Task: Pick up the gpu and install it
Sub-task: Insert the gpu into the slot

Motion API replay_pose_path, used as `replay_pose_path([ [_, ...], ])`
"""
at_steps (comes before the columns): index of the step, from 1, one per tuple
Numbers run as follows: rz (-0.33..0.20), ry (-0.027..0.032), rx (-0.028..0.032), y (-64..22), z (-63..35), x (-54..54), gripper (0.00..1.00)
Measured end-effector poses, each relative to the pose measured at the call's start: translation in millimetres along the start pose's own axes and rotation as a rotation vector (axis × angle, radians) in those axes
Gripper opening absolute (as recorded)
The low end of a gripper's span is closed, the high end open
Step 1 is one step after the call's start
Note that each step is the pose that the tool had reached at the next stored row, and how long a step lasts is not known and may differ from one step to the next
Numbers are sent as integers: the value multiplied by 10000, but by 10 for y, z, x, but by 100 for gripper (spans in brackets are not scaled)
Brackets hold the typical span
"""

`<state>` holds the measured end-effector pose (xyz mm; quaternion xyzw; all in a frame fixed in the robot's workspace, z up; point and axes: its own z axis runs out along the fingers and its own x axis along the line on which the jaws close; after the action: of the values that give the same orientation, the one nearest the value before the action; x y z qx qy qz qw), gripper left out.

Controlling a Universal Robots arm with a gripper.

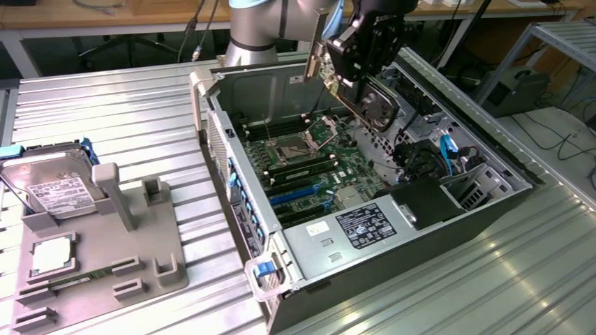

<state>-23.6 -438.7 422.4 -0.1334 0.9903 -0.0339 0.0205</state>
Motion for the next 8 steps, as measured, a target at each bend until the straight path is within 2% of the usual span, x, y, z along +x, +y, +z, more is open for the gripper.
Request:
replay_pose_path([
  [8,-760,-55,-25,-1,0,0,28],
])
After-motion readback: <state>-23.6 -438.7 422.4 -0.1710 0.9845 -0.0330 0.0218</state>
